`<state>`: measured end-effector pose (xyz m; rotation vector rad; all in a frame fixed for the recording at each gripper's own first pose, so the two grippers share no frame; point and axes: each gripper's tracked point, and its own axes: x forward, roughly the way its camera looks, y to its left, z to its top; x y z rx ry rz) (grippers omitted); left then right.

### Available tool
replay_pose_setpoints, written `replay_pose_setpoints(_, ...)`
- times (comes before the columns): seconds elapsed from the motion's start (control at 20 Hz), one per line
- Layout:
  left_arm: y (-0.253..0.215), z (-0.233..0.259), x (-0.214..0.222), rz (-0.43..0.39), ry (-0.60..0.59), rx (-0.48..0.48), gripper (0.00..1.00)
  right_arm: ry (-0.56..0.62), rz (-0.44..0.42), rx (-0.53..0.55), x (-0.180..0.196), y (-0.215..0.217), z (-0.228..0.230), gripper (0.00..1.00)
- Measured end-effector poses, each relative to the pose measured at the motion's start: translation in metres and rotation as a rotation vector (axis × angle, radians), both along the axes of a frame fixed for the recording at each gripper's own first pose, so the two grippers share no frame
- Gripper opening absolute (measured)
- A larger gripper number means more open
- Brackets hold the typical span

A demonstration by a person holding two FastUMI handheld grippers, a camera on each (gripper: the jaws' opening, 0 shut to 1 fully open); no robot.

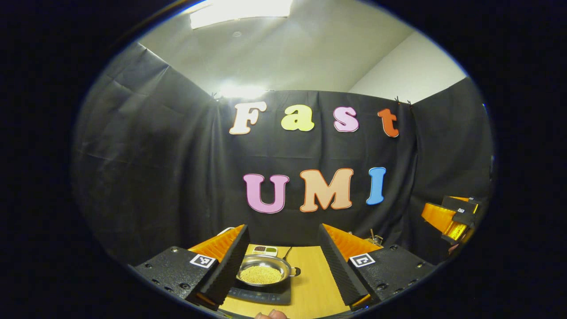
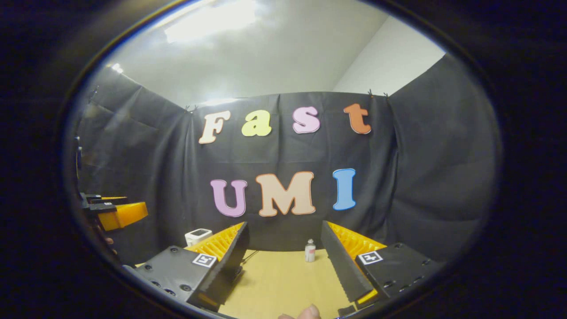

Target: First push the handle of the pot to place it horizontally, then grasp the pot with both hands and set it on the induction cooktop.

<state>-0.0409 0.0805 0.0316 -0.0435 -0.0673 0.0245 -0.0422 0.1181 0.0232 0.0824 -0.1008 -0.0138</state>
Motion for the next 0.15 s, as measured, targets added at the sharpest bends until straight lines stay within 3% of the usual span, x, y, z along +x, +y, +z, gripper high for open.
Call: replay_pose_setpoints(0.15, -0.0014, 0.0043, -0.0015, -0.002, -0.014, 0.044, 0.95, 0.0, 0.017, 0.007, 0.009, 0.0126, 0.0065, 0.93)
